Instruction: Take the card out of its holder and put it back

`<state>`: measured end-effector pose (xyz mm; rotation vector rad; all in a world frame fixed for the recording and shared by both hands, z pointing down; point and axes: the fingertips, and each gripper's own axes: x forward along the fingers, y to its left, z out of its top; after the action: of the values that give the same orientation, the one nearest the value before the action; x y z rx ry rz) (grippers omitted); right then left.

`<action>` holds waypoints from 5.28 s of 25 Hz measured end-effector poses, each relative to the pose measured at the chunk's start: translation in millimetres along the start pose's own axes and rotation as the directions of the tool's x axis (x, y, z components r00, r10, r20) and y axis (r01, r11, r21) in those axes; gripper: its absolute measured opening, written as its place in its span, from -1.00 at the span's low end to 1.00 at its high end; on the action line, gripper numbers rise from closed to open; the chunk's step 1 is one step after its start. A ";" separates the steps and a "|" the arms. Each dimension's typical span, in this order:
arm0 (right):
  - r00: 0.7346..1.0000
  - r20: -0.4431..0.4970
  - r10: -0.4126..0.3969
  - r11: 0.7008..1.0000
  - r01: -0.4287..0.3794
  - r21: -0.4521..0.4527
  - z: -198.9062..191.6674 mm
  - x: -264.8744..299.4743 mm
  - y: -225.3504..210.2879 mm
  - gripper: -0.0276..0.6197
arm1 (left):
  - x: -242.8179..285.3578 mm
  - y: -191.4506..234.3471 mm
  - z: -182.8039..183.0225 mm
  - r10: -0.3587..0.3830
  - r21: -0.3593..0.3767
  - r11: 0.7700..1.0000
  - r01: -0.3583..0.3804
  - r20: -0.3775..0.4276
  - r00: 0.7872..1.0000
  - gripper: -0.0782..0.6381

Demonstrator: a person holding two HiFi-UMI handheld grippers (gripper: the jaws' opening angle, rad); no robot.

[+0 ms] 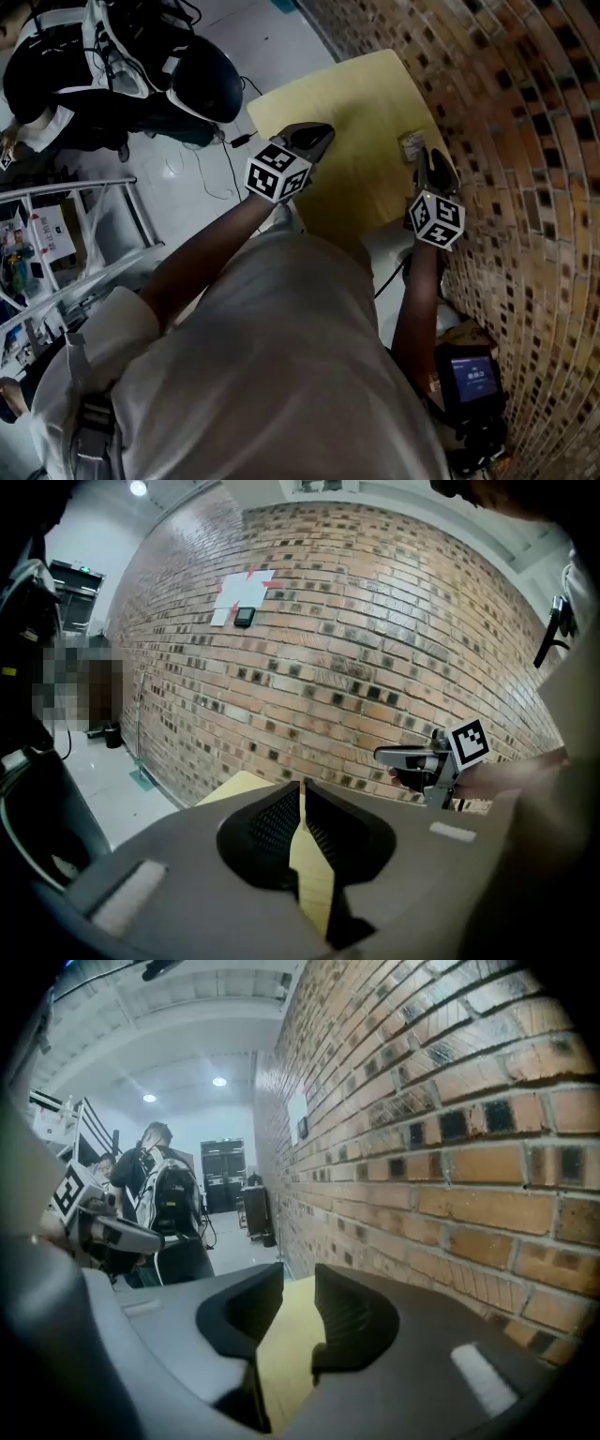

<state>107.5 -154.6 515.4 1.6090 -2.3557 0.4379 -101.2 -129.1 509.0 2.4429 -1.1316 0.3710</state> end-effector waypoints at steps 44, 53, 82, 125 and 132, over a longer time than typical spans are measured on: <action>0.948 0.053 -0.314 0.945 0.306 0.114 -23.7 -164.6 -16.1 -0.60 | 37.4 -104.2 35.3 -0.317 0.153 0.935 0.321 -0.049 0.947 -0.69; 0.949 0.057 -0.309 0.946 0.301 0.121 -34.8 -187.1 -24.7 -0.60 | 53.2 -126.3 19.5 -0.338 0.166 0.921 0.352 -0.106 0.935 -0.68; 0.920 -0.025 -0.392 0.896 0.387 0.218 -99.2 -235.1 1.9 -0.60 | -13.9 -140.5 -53.8 -0.415 0.134 0.886 0.443 -0.196 0.889 -0.69; 0.928 0.057 -0.368 0.903 0.342 0.258 -100.2 -270.7 116.4 -0.62 | -89.3 -155.5 -87.8 -0.446 0.178 0.852 0.492 -0.244 0.861 -0.69; 0.940 0.052 -0.336 0.918 0.314 0.244 -100.4 -275.7 110.8 -0.62 | -93.4 -171.1 -97.7 -0.435 0.182 0.855 0.486 -0.259 0.862 -0.69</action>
<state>106.2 158.3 494.0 2.1265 -2.0996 0.5938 -34.5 78.5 512.0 2.7022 -0.3981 0.6209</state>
